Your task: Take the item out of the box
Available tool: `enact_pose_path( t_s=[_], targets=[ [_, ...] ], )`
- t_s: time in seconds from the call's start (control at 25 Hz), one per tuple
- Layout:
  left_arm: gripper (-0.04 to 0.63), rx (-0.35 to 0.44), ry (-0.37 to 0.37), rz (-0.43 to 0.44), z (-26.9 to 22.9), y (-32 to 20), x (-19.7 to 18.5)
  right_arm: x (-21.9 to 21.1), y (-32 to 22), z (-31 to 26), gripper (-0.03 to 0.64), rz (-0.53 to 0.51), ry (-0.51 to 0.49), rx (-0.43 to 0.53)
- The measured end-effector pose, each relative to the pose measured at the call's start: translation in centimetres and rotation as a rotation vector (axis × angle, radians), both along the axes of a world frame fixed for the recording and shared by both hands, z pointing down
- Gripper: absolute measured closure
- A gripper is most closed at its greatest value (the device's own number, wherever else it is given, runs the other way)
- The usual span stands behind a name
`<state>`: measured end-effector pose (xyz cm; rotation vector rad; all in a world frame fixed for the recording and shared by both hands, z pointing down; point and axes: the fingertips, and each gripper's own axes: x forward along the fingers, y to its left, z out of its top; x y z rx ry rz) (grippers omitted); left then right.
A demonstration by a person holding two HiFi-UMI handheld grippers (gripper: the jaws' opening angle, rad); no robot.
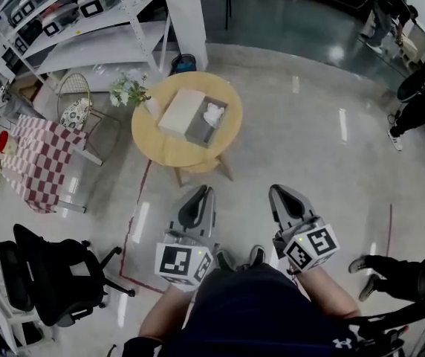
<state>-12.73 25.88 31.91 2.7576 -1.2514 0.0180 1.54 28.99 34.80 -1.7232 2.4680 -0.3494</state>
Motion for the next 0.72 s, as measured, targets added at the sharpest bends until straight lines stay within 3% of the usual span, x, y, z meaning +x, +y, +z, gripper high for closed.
enact_pose_path(
  t_s=[0.72],
  targets=[
    [0.547, 0.02, -0.051, -0.097, -0.3, 3.4, 5.5, 4.8, 2.0, -0.9, 0.604, -0.11, -0.052, 0.066]
  ],
)
